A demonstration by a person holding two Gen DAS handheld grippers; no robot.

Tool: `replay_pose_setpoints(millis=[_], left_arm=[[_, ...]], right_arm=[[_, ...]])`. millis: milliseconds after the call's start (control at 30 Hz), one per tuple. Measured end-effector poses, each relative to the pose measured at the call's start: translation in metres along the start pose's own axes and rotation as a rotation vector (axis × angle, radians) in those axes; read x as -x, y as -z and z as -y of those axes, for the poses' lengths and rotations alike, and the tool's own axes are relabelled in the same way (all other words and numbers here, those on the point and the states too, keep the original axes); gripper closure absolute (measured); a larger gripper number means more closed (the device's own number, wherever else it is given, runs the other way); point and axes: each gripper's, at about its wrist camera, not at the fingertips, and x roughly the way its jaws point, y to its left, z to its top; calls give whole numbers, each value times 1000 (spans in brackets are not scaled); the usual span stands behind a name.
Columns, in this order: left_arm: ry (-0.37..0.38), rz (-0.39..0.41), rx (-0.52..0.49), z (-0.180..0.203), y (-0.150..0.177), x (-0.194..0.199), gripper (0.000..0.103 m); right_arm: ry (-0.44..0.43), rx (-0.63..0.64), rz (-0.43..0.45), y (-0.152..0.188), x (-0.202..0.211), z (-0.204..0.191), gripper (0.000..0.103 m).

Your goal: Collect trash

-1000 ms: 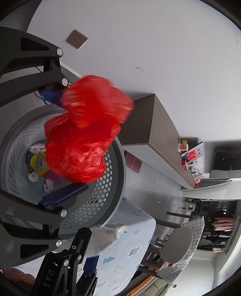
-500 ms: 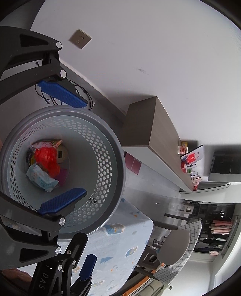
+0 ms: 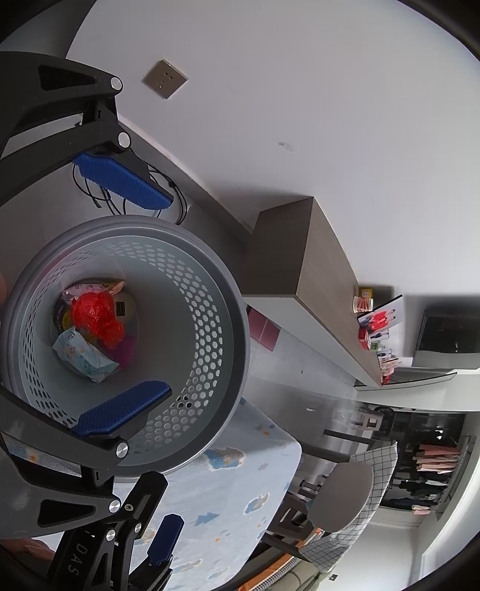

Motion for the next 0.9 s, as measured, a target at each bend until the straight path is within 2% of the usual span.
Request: replay_pose_setpoints(millis=[900], left_arm=[[-26, -3, -22, -1, 5, 1, 6]], right_arm=[[37, -33, 13, 9, 11, 7, 28]])
